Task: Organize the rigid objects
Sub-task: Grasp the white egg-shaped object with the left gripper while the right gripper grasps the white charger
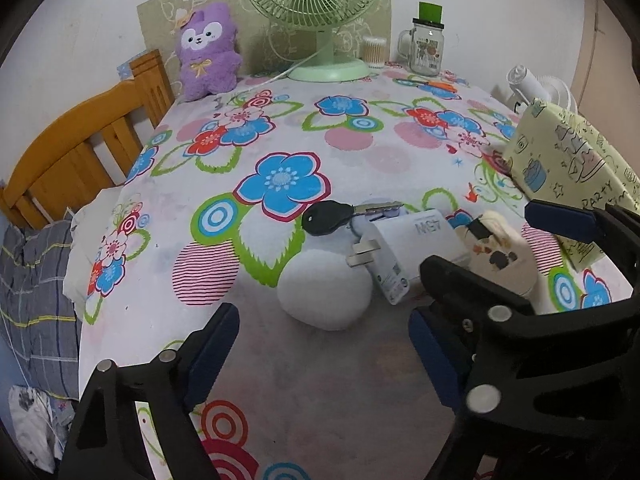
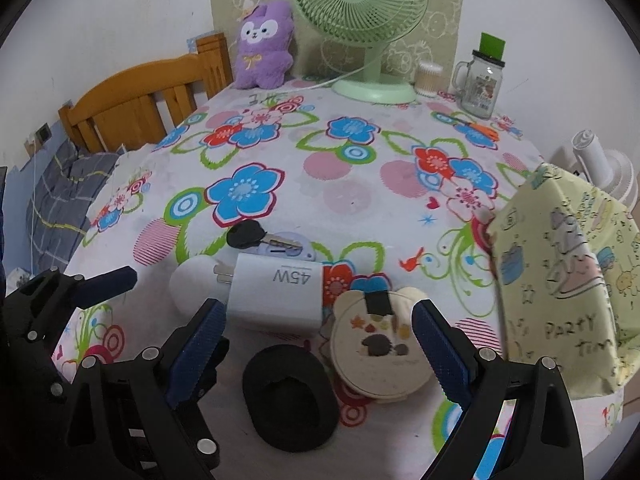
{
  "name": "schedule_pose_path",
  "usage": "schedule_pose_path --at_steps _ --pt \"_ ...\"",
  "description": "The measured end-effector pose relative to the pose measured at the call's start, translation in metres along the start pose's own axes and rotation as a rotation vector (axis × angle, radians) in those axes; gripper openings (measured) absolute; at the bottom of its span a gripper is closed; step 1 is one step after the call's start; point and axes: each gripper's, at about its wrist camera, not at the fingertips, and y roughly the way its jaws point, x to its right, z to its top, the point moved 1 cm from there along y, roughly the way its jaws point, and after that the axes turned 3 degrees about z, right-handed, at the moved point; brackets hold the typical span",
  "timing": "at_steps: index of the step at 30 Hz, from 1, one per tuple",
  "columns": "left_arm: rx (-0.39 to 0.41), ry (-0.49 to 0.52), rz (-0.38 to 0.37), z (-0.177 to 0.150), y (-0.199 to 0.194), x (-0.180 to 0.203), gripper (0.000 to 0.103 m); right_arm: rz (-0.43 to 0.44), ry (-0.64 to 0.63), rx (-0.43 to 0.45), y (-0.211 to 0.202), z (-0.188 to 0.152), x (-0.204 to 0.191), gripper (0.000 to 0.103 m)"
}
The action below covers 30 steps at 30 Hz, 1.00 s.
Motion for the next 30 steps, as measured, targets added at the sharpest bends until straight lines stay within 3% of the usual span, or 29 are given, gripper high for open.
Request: schedule_pose_path --at_steps 10,16,21,23,30 --pt "-0.024 0.006 -0.005 0.001 0.015 -0.007 0.085 -0.005 0.034 -0.056 0.026 0.003 -0.005 0.093" --pt "-0.037 0.017 -0.011 0.003 0.021 -0.006 0.084 0.005 0.042 -0.106 0.041 0.005 -0.008 0.084" --pt "-0.043 0.015 -0.022 0.006 0.026 -0.006 0.084 -0.007 0.028 -0.094 0.044 0.007 -0.010 0.076" --pt "-0.043 0.012 -0.030 0.006 0.027 -0.006 0.082 0.007 0.017 -0.085 0.044 0.008 -0.013 0.064" --pt "-0.036 0.019 -0.077 0.006 0.024 -0.001 0.058 0.015 0.030 -0.080 0.043 0.009 -0.012 0.062"
